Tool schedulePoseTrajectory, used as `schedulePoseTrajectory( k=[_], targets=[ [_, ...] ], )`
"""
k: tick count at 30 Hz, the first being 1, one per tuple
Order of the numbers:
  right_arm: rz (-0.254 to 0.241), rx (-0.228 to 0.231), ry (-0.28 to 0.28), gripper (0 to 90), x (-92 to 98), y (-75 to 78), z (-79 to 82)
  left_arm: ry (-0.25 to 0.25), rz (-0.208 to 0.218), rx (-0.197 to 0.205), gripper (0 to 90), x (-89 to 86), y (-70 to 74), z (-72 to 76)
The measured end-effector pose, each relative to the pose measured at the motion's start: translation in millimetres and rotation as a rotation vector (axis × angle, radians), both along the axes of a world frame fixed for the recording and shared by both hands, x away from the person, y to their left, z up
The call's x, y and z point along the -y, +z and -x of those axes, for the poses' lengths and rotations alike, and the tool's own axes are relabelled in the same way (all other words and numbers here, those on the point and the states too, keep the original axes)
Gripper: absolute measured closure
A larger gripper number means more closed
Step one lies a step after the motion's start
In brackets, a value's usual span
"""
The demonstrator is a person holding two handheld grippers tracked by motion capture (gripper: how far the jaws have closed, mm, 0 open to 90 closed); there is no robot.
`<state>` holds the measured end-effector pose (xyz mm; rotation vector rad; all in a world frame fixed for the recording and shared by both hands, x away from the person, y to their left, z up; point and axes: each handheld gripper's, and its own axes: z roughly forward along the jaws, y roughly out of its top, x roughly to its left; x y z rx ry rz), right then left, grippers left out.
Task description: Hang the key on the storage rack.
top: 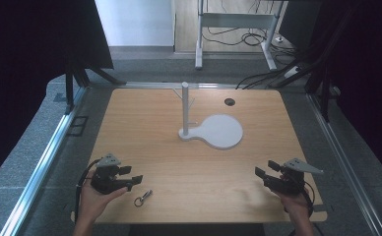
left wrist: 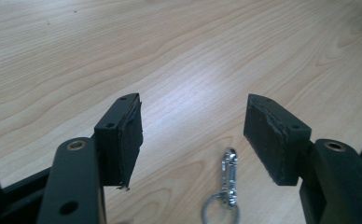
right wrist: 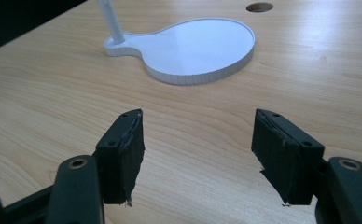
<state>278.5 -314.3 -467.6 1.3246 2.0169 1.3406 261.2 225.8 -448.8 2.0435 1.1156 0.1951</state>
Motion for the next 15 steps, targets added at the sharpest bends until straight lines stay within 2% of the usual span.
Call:
schedulePoseTrajectory(
  k=[8, 15],
  targets=[
    [0.01, -0.007, -0.001, 34.2, 0.5, -1.3, 1.8, -0.008, -0.017, -0.012, 38.3, 1.2, 5.2, -5.8],
    [0.015, -0.02, 0.004, 34.2, -0.7, -5.4, 2.1, -0.033, -0.017, 0.016, 40.9, -18.0, 31.2, 9.4]
  ],
)
